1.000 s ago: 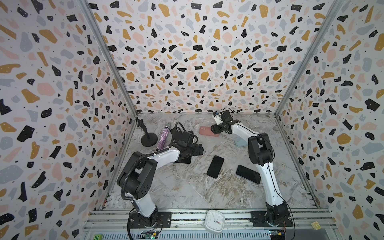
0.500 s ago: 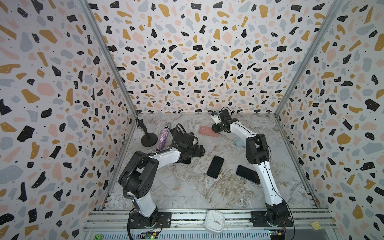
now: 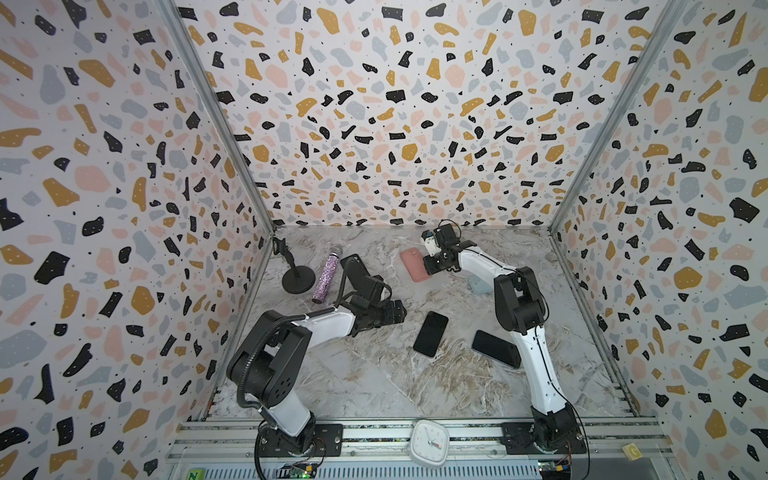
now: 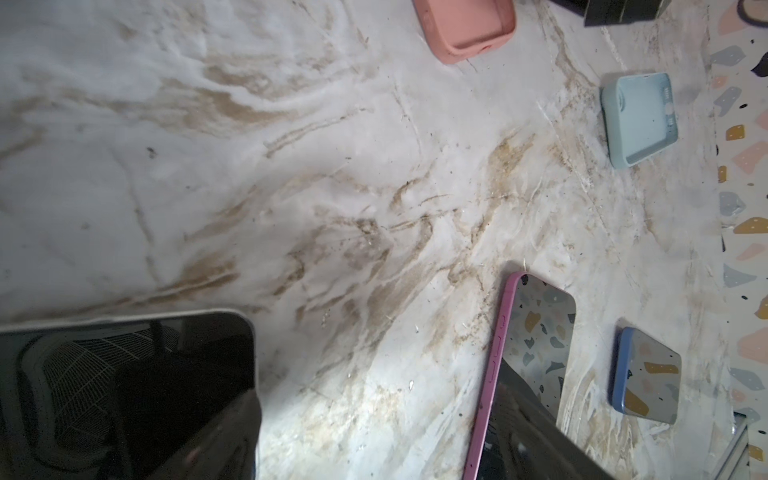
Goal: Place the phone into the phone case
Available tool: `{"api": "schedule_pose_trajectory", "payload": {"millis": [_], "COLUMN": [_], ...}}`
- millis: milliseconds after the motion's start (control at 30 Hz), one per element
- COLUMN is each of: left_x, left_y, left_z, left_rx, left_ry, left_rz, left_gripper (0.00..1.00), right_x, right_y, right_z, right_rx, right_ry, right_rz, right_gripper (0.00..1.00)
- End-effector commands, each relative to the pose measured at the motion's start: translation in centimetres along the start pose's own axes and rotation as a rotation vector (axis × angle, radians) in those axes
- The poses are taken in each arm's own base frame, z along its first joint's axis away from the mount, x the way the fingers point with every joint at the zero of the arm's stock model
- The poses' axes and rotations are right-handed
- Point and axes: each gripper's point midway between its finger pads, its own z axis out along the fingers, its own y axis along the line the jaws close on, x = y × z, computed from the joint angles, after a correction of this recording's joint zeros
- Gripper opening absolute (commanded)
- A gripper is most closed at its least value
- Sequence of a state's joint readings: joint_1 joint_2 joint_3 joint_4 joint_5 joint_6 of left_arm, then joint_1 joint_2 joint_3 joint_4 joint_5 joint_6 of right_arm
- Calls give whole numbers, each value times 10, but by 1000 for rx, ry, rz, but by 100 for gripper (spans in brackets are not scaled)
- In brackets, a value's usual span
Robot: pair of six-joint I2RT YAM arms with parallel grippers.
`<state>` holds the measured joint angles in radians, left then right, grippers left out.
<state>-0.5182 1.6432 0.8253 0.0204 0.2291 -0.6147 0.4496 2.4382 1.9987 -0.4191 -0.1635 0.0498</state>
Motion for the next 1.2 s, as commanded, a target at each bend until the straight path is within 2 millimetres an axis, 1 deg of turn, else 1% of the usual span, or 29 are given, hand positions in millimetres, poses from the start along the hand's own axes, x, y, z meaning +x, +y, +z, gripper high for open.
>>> {"api": "schedule_pose_trajectory", "payload": {"millis": [0,67,233,300,367,467,567,767,833,933,1000,1067,1167], "left_x": [-6,-6,-3,-1,0,2,6,10,12,15,21,29,40], "left_y": [-12,-13,-13,-13,-14,-12,-9,-10,-10,-9,-12,-18,-25], "left_z": [-7,-9,-12,-14,-15,-18,-17,-19,-20,-21,-20,-18,-18], "left_rx": [58,67,84,89,93,88,82,86,82,80,99,136,143], "left_ry": [-40,-51,-64,-64,-63,-66,-58,-53,-52,-48,-29,12,50], "left_rz": [-10,-14,-29,-31,-29,-24,-25,-19,-16,-6,-2,10,50], "left_gripper": [88,88,88,88,88,88,88,88,88,88,89,89,89], "right_x": [26,35,57,64,70,77,88,107,111,112,112,110,107], "right_y": [4,11,35,40,47,63,71,79,83,91,94,95,92], "right_z": [-15,-21,-29,-33,-38,-41,-45,-57,-60,-64,-67,-75,-93], "right_rx": [68,82,123,138,130,86,77,55,41,0,-15,-20,-5], "right_ry": [87,98,118,117,120,121,126,135,135,132,131,125,92], "right_rz": [134,183,225,256,294,306,323,353,357,360,357,343,317], "right_gripper": [0,0,0,0,0,0,0,1,4,13,17,19,23]}}
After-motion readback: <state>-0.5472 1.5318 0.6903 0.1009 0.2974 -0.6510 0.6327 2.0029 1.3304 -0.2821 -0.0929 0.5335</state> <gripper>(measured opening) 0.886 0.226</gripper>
